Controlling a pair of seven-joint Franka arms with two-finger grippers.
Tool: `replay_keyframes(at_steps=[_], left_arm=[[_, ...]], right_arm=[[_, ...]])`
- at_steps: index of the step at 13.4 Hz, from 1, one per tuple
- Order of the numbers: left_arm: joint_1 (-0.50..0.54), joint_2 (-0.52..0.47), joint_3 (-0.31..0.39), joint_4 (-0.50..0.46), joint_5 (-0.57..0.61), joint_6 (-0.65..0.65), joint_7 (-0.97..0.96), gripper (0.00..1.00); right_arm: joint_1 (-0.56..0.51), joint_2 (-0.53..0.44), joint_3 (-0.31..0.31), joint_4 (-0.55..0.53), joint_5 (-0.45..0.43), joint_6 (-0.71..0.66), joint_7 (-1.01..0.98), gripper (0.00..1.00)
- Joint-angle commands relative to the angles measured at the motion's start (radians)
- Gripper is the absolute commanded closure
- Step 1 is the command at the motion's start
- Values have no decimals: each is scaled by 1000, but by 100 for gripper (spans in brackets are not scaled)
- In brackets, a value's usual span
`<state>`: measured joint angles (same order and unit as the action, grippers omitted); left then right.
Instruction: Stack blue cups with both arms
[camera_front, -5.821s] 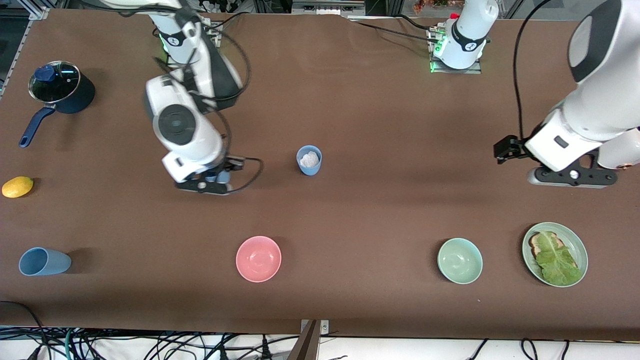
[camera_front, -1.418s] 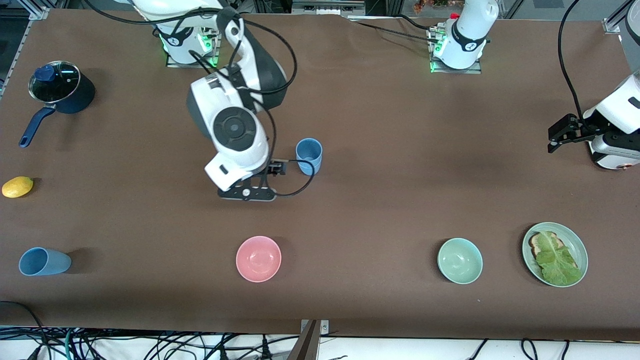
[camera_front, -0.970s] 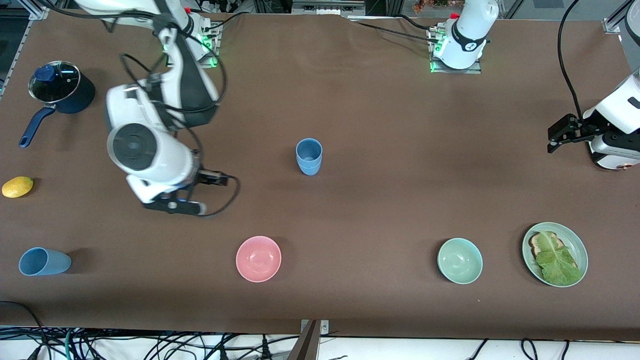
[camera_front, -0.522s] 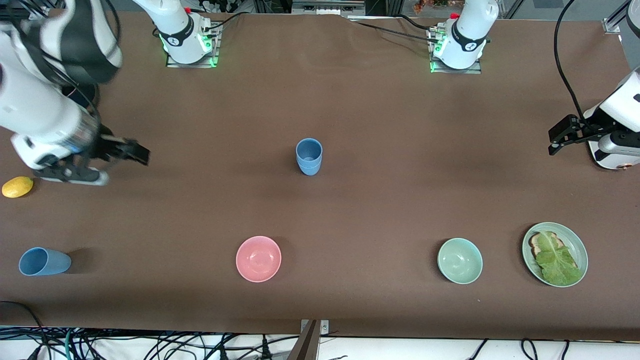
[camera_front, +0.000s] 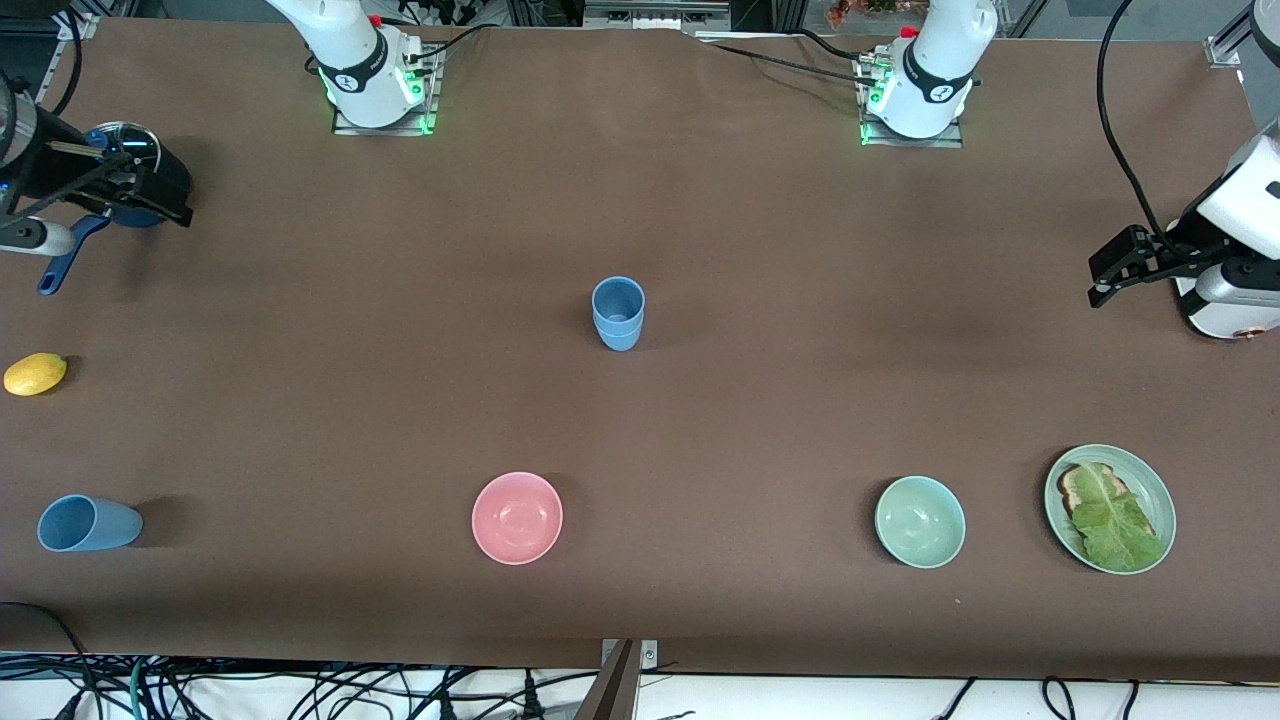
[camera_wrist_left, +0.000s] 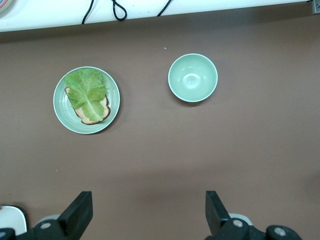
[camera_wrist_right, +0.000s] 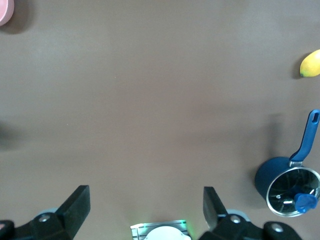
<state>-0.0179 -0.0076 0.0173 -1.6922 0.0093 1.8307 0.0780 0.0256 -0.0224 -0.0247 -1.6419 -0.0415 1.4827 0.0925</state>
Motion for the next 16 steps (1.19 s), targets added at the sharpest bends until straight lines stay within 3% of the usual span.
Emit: replay_keyframes(at_steps=[1,16], left_arm=[[-2,5,1,25,-18,-27,-18,1],[3,9,3,35,-18,-28,-21,0]], right_arm=[[-6,24,-24,10,17,-1,-80,0],[0,53,-23,5,31,39,-79,0]])
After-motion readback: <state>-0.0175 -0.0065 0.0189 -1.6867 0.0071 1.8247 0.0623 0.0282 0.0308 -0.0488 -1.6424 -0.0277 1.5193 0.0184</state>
